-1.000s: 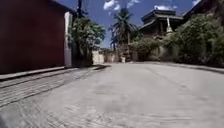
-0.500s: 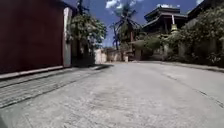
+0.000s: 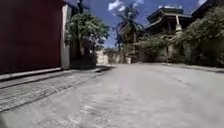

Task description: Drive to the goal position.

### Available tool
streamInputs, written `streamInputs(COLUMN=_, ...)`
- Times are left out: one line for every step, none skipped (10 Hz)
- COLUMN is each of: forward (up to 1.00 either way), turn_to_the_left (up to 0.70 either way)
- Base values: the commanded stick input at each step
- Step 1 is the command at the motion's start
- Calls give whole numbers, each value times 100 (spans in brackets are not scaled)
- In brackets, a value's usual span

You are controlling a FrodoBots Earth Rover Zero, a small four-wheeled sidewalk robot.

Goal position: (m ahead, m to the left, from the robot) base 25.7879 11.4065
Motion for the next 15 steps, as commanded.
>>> streamInputs(forward=100, turn_to_the_left=0)
streamInputs(forward=100, turn_to_the_left=-7)
streamInputs(forward=100, turn_to_the_left=-40)
streamInputs(forward=100, turn_to_the_left=-40)
streamInputs(forward=100, turn_to_the_left=-40)
streamInputs(forward=100, turn_to_the_left=-40)
streamInputs(forward=100, turn_to_the_left=-40)
streamInputs(forward=100, turn_to_the_left=8)
streamInputs(forward=100, turn_to_the_left=5)
streamInputs(forward=100, turn_to_the_left=0)
streamInputs(forward=100, turn_to_the_left=0)
streamInputs(forward=100, turn_to_the_left=1)
streamInputs(forward=100, turn_to_the_left=7)
streamInputs(forward=100, turn_to_the_left=2)
streamInputs(forward=100, turn_to_the_left=9)
